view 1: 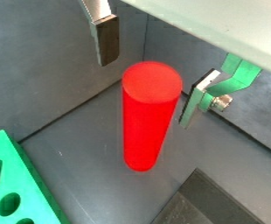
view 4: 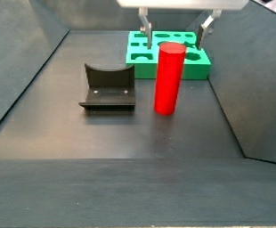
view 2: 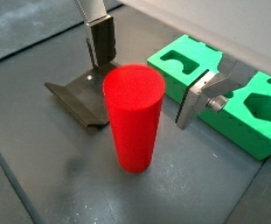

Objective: Pick up the round object. Move up. Move to above the board. Insert the round object.
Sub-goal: Pick up the round object.

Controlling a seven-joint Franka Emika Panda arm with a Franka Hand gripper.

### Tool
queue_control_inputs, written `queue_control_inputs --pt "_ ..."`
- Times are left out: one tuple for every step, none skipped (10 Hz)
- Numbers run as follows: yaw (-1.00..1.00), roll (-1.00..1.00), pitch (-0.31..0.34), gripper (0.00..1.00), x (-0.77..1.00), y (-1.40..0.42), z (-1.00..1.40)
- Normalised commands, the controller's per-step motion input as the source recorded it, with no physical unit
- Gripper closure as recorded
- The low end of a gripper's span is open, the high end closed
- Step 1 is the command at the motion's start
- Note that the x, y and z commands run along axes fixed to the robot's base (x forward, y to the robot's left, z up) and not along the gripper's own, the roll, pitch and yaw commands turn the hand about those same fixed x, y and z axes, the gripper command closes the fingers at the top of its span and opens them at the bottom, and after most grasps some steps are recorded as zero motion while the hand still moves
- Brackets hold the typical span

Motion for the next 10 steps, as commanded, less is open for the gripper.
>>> queue_control_inputs --pt "0.00 0.02 0.000 0.00 0.08 0.02 -0.32" --pt "0.00 0.00 0.000 0.00 0.16 0.04 -0.36" --pt "0.00 0.00 0.026 0.00 0.13 0.14 -0.28" --pt "0.00 -0.06 0.030 0.00 0.05 0.16 -0.20" --pt "0.00 -0.11 0.019 0.00 0.00 0.15 -0.17" --pt "0.00 -0.09 0.014 0.00 0.00 0.00 -0.09" --pt "0.00 -0.11 0.023 0.00 0.05 0.00 -0.25" --pt "-0.02 -0.09 0.034 0.00 0.03 0.00 -0.13" --pt "0.00 -0.07 0.000 0.00 0.00 0.04 0.00" --pt "0.00 0.00 0.000 0.00 0.00 0.00 0.00"
